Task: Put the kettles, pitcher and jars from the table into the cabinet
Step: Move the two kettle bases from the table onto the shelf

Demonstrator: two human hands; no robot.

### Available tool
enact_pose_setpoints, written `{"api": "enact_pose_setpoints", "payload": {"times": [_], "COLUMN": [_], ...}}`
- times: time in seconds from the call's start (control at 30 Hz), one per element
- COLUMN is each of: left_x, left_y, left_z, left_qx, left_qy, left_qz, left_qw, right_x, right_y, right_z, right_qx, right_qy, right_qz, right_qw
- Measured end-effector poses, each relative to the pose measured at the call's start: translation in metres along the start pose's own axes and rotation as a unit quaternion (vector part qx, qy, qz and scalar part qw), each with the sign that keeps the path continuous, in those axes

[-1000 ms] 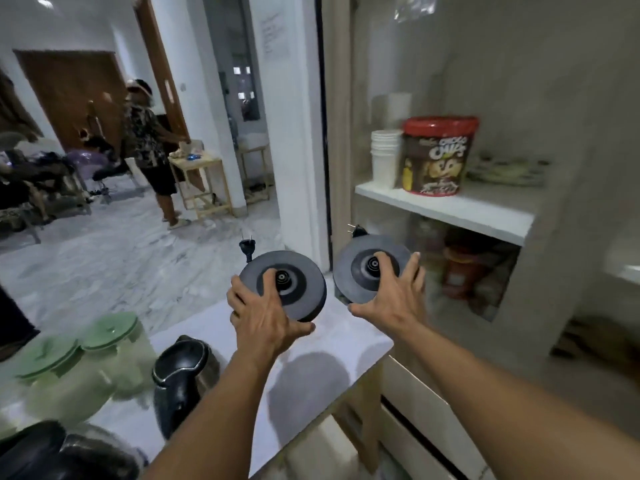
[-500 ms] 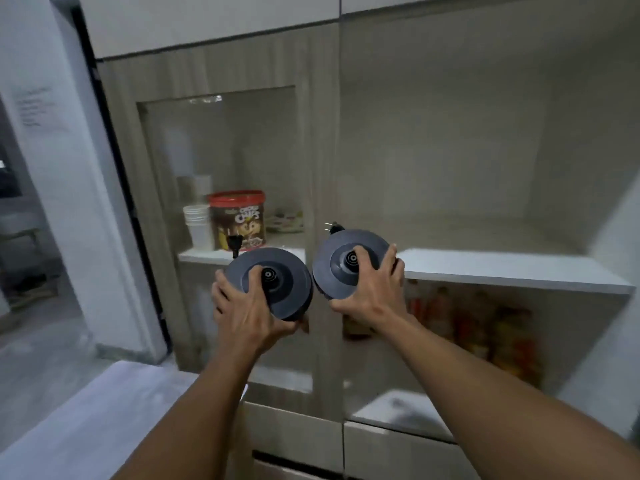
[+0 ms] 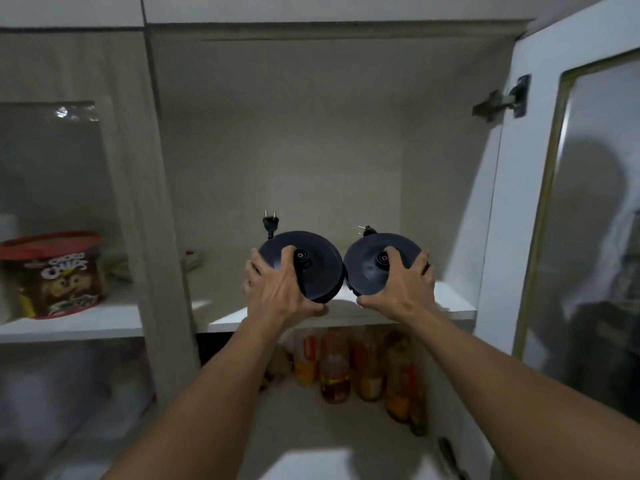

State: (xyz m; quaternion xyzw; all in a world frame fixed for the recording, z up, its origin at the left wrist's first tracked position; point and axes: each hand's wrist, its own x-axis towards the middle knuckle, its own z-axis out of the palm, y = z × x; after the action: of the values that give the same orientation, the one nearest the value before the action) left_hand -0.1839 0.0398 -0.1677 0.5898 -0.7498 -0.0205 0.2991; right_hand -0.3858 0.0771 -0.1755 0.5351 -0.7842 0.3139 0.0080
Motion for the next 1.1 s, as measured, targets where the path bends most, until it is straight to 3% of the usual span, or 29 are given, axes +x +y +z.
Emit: {"api": "enact_pose_setpoints", "payload": {"times": [0.2, 0.5, 0.8, 0.97, 1.1], "left_x": [0.065, 0.150, 0.222, 0.246, 0.256], "left_y": [0.037, 0.023, -0.004, -0.030, -0.039], "left_z": [0.043, 0.090, 0.134, 0.155, 0.163], "left_qx": [0.026, 0.015, 0.058, 0.019, -0.002], "left_qy": [-0.066, -0.143, -0.239, -0.316, -0.333], "left_qz": [-0.044, -0.095, -0.076, -0.062, -0.045], "left_qw": [0.997, 0.985, 0.966, 0.946, 0.942], "right_x": [0.070, 0.151, 0.222, 0.249, 0.261], "right_y": [0.040, 0.056, 0.047, 0.058, 0.058], "right_z": [-0.003, 0.042, 0.098, 0.126, 0.134], "right_qx": [-0.019, 0.000, -0.042, -0.020, -0.031], "right_qy": [-0.047, -0.108, -0.176, -0.200, -0.210], "right_qz": [0.018, 0.064, 0.090, 0.100, 0.100], "right_qw": [0.999, 0.992, 0.979, 0.975, 0.972]}}
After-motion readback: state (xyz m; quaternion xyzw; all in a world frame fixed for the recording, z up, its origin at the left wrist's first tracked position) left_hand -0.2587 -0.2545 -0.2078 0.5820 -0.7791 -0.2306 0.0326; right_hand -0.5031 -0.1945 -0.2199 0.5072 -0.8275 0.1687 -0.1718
